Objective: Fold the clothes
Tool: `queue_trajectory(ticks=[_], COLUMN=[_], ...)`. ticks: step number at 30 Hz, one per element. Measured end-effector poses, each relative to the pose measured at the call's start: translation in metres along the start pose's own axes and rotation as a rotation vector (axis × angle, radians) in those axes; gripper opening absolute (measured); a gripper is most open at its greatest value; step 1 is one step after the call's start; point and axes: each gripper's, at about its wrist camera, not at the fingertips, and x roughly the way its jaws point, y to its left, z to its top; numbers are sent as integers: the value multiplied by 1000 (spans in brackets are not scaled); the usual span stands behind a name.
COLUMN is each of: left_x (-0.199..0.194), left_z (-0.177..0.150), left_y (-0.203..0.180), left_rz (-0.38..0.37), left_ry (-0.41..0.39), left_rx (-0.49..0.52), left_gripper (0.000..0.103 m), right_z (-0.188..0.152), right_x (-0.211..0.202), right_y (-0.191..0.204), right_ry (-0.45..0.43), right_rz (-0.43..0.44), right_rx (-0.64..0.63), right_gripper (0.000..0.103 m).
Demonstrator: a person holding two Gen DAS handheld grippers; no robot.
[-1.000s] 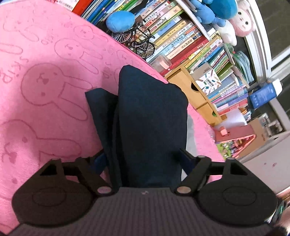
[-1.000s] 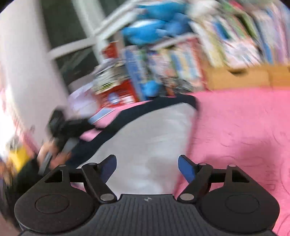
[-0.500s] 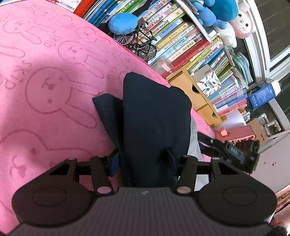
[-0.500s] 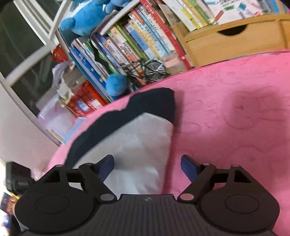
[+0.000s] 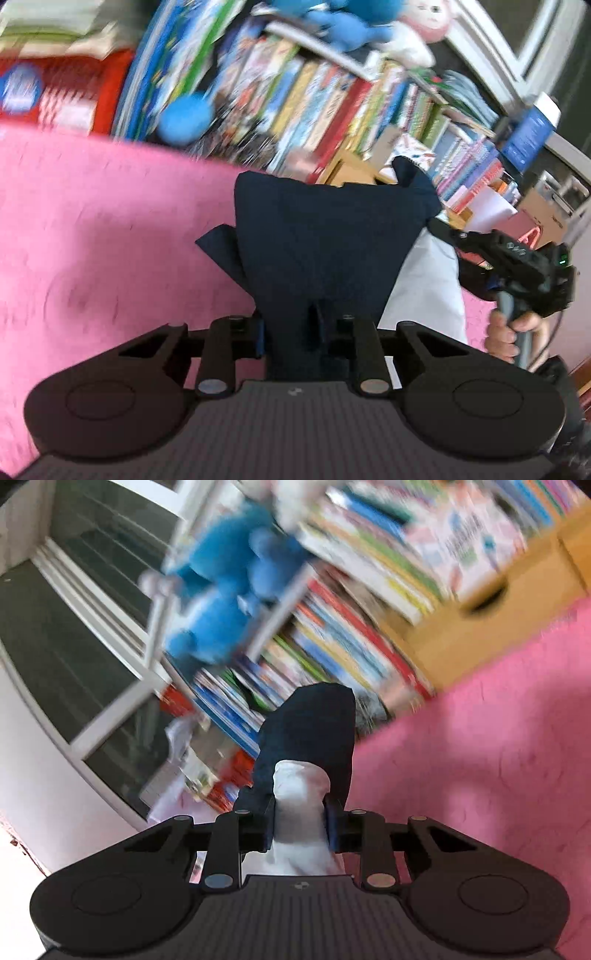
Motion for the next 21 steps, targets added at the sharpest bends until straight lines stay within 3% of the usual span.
queue_trajectory(ticks=[3,7,11,16,21], left_x=[13,36,42,50,52], left_z=[13,6,-9,-11,-16], left_y=[-8,-20,-28,-24,-22], left_rz=[43,213,286,286,300], left_ry=[-11,15,20,32,20], left_rx=[70,239,365,356,355], left_gripper=[23,24,28,29,33], right_z=[14,9,-6,-15,-16], right_x=[1,33,46,53,57], right_y=[-1,-15,-29,-39,-29], right_ry=[0,78,77,90,94], right_rz=[-93,-265,-293,-319,-362], right_rx=[-42,-108,-111,-119,-134], right_gripper=[29,32,40,54,58])
